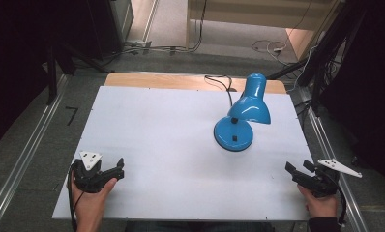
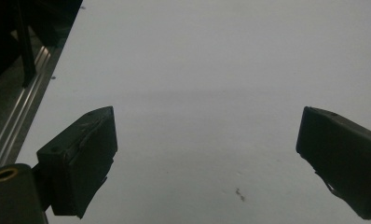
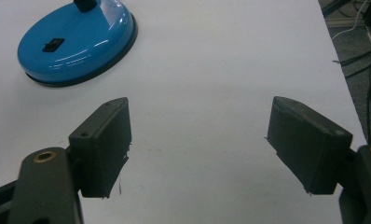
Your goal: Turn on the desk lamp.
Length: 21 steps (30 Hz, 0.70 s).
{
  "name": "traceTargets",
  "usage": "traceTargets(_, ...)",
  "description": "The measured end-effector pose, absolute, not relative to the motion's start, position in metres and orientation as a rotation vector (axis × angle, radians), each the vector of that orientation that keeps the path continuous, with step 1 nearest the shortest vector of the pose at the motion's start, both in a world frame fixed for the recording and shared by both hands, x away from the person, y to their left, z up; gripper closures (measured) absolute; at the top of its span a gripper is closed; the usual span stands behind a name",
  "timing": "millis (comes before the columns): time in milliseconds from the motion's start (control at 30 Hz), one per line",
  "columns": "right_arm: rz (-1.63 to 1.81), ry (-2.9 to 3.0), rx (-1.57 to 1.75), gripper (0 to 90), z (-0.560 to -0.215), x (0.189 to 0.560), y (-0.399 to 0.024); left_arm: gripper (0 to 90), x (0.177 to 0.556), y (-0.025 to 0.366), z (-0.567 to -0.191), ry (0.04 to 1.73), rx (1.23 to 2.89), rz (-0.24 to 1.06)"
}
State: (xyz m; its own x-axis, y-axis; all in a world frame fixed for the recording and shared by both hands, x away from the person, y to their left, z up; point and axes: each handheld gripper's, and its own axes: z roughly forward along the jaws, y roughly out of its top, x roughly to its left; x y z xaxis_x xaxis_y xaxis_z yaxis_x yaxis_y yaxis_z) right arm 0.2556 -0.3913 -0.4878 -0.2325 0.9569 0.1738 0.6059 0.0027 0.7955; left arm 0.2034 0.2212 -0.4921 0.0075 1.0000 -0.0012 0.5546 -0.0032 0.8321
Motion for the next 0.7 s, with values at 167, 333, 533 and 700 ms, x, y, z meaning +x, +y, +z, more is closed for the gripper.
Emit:
traceTargets(167,1.118,1.872,1.606,20.0,-0.4875,0.2567,-0.3896,4.7,0.2019,0.2218,-0.4912,1.623,1.614,0.860)
traceTargets(333,1.120,1.875,1.589,20.0,-0.4876,0.2580,-0.3883,4.7,0.2009,0.2269,-0.4932,1.643,1.583,0.830)
traceTargets(533,1.124,1.879,1.585,20.1,-0.4869,0.2590,-0.3863,4.7,0.2002,0.2287,-0.4937,1.655,1.577,0.838)
traceTargets(700,1.126,1.881,1.580,20.1,-0.4864,0.2597,-0.3848,4.7,0.2000,0.2285,-0.4935,1.653,1.569,0.842)
